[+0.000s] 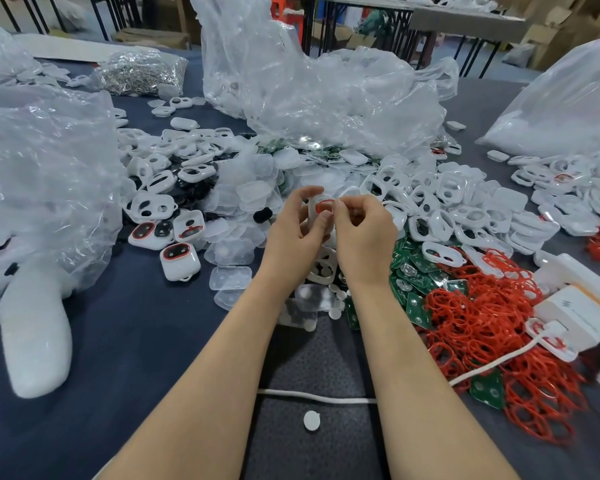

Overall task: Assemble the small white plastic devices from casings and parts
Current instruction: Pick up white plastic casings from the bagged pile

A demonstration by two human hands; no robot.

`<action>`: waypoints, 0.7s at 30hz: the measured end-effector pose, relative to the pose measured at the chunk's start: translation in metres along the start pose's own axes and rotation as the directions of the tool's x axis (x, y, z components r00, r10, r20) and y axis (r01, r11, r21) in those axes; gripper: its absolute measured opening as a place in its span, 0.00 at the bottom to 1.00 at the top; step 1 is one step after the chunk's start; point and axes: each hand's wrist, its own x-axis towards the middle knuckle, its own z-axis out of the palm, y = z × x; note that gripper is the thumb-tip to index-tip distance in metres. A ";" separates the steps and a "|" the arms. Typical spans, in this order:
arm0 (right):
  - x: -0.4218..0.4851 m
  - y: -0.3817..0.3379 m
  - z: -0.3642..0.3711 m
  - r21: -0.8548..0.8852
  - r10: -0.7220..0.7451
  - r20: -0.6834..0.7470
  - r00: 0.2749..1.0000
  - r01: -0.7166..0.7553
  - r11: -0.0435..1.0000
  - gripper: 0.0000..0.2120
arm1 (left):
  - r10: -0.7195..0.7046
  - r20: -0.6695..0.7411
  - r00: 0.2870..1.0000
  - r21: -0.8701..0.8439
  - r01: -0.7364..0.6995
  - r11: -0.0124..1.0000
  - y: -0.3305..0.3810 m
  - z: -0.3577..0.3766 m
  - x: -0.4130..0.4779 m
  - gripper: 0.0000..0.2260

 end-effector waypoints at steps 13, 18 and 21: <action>-0.001 -0.001 0.006 0.117 0.177 -0.008 0.984 -0.175 0.978 0.03 | 0.014 -0.022 1.000 0.052 -0.013 0.999 0.001 0.000 0.000 0.10; -0.002 0.000 0.005 0.100 0.110 -0.015 0.994 -0.108 0.989 0.03 | 0.007 -0.021 1.000 0.029 -0.006 1.000 0.000 0.001 0.000 0.10; -0.002 0.001 0.006 0.093 0.091 -0.012 0.996 -0.089 0.992 0.03 | 0.004 -0.018 1.000 0.010 -0.004 1.000 -0.001 0.000 0.000 0.09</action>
